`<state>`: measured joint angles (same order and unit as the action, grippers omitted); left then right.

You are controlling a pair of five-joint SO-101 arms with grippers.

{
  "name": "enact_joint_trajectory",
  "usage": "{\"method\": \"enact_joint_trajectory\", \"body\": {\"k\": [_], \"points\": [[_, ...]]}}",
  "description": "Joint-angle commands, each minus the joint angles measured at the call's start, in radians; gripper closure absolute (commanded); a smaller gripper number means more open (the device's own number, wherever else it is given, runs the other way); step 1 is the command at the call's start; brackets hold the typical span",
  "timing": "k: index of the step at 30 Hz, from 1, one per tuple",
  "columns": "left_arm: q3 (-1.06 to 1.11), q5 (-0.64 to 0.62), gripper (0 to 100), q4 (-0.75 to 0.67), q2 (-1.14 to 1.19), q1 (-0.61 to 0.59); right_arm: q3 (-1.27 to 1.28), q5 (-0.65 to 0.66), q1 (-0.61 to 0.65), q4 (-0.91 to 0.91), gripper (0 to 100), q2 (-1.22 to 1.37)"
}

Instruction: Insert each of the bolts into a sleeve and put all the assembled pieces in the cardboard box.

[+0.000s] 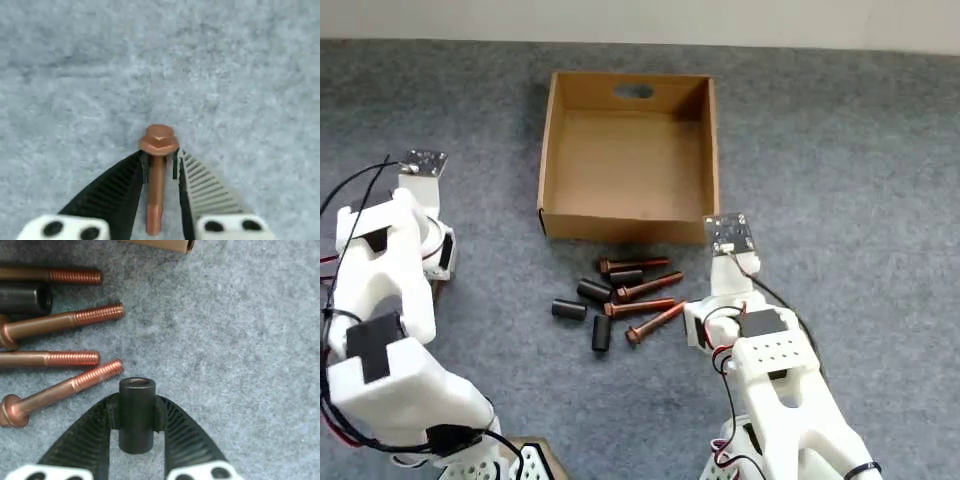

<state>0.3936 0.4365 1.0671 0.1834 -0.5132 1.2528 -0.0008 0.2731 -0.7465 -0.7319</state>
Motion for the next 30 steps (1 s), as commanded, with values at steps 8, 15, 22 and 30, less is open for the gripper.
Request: {"method": "enact_joint_trajectory", "body": {"k": [8, 15, 22, 30], "points": [[-0.104, -0.006, 91, 0.006, 0.156, 0.016, -0.002, -0.005, 0.007, 0.012, 99.3, -0.013], [-0.124, -0.009, 99, 0.046, 0.099, 0.022, -0.002, -0.005, 0.008, 0.008, 99.3, -0.015], [-0.114, -0.009, 99, 0.189, -0.193, 0.024, -0.015, -0.011, 0.016, -0.108, 99.3, -0.111], [-0.116, -0.012, 99, 0.29, -0.53, 0.122, 0.05, -0.006, 0.016, -0.148, 99.2, -0.573]]}}
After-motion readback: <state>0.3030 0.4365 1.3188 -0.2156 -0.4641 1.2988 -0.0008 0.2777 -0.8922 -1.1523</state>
